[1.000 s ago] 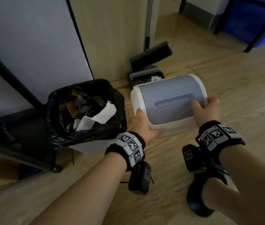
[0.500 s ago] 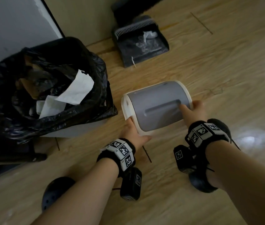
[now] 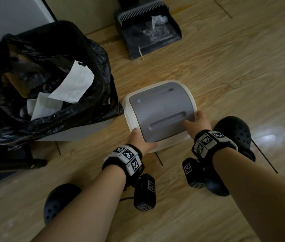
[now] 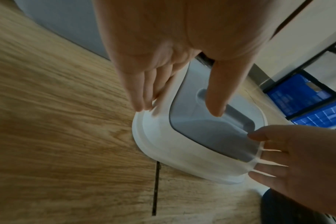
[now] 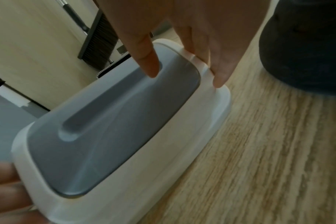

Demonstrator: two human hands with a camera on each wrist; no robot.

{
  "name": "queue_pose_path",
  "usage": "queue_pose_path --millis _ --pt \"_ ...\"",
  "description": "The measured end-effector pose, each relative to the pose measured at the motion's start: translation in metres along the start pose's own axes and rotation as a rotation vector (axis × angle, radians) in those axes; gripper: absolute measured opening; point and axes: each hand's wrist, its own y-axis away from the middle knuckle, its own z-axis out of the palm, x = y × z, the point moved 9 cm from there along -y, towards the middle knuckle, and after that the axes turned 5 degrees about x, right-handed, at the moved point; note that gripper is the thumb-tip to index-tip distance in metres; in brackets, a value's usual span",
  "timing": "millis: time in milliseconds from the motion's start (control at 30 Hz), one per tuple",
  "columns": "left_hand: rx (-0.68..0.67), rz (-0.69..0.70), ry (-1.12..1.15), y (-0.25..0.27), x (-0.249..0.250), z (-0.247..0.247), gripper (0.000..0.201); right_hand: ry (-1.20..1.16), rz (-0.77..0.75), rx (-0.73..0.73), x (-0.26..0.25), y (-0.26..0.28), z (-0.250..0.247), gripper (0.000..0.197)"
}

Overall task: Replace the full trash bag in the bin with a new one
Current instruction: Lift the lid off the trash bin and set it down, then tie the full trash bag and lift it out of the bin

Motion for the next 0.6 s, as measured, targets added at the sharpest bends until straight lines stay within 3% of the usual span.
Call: queue_pose_path --millis 300,600 --pt "0.066 0.051 -0.103 0.009 0.010 -0.024 0.076 0.146 -0.031 -0.007 -0.021 0.013 -0.004 0.057" --pt "0.215 0.210 -0.222 0.070 0.024 -0.090 0.057 0.268 -0.293 -0.026 -0.088 0.087 -0.024 0.070"
